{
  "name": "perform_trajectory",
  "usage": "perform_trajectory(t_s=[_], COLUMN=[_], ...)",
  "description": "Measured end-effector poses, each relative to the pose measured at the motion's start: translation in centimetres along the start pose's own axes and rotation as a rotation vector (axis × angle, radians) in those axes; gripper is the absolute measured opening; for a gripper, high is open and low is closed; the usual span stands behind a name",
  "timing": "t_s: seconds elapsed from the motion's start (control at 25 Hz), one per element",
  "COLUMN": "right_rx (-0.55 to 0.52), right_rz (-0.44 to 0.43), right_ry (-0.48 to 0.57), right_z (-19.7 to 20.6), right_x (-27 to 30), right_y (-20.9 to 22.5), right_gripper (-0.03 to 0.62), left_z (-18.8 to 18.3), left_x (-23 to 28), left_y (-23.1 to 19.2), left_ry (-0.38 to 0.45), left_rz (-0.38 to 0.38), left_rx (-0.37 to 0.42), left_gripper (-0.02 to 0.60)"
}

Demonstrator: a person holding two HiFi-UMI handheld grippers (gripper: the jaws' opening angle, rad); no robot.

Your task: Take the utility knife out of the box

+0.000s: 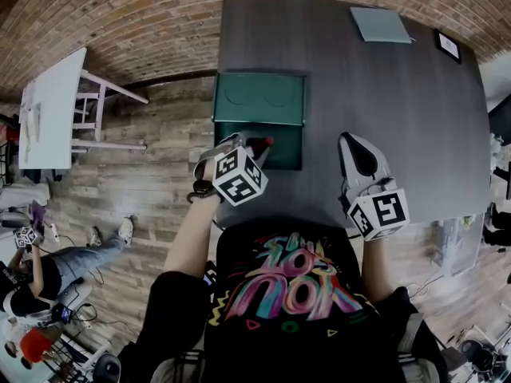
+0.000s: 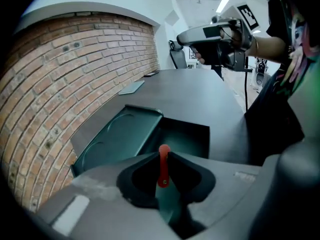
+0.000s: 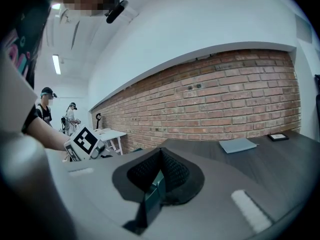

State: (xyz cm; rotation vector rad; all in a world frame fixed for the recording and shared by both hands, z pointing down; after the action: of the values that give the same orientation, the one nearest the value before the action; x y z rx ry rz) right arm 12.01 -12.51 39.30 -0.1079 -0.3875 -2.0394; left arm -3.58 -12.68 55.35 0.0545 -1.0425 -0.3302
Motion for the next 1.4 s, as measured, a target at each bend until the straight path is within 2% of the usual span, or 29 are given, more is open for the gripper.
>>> perform_trajectory(t_s=[0.32,0.68,1.0,1.2,1.4], right_rx=[-0.015,-0.037,-0.055,-0.065,-0.068], right_rz=[0.003,-0.022,-0.042,-0.042,-0.044], right_ry=[0.018,0.03,0.021,0.022,0.029], right_z=[-0.8,-1.8,-1.8,-2.1,-2.4], right_x=[-1.0,-1.1,-1.0,-1.1,-0.9], right_y=[0.1,-0.6,-1.2,-1.1,-1.2], right_gripper=[0.0,0.0,0.0,0.0,0.0], left_z=[-2.4,-5.7,-8.0,-8.2,-7.8], left_x=[-3.9,-9.6,-15.1,-17.0,-18.2], left_y=[-1.3,-3.5,-4.8,-5.6,-5.8], left_ry=[0.108,0.293,0.491,0.629,0.707], left_rz=[-0.112,-0.287,-0.439,-0.474,-0.5], left_rx=[-0.051,-0.134,-0.274,-0.399,-0.478], left_gripper=[0.049,0.049,0.049,0.049,0.05])
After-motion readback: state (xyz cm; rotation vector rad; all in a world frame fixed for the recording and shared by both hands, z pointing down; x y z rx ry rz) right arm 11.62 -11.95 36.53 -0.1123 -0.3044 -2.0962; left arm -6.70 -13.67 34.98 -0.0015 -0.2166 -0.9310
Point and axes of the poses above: the fingertips, and each gripper's own axes: x forward along the fingers, y to its right, z out of its underside, the point moved 1 cm from there along -x, backward along the fingers, and after that the axes turned 6 degrees about x, right-handed, at the moved point
